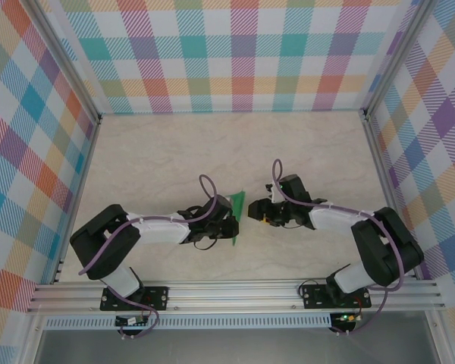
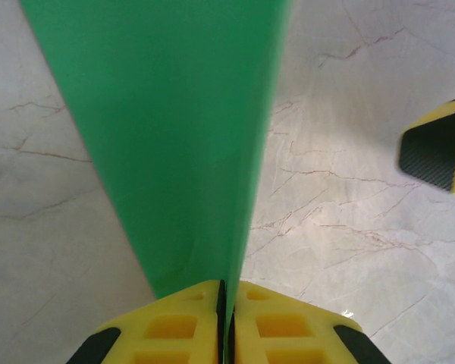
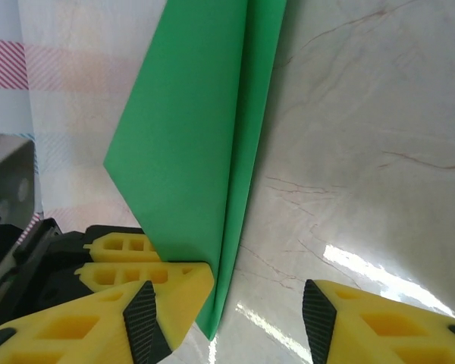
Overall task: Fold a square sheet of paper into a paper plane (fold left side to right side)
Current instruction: Fold the wing for the fifth time at the center of the table.
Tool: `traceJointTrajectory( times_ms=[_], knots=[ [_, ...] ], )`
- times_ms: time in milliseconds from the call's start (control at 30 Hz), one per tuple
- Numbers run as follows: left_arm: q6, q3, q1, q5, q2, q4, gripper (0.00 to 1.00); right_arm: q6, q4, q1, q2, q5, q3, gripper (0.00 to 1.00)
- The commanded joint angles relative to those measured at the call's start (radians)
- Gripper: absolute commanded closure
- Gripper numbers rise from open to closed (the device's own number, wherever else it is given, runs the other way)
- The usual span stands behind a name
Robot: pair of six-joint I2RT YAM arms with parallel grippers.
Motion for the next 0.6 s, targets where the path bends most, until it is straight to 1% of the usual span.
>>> traceJointTrajectory(
  times_ms=[0,200,567],
  knots=[
    [-0.038,-0.029,0.025,0.045,-0.012,0.068,0.89,0.028,0.076,0.027,0.046,0.015,0.045,0.42],
    [-0.056,-0.046,0.040,0.068,-0.010,0.097,0.89,0.025,0.076,0.057,0.114,0.042,0.105,0.41],
    [-0.065,-0.057,0.045,0.072,-0.010,0.108,0.90,0.020,0.054,0.061,0.200,0.066,0.175,0.42]
  ],
)
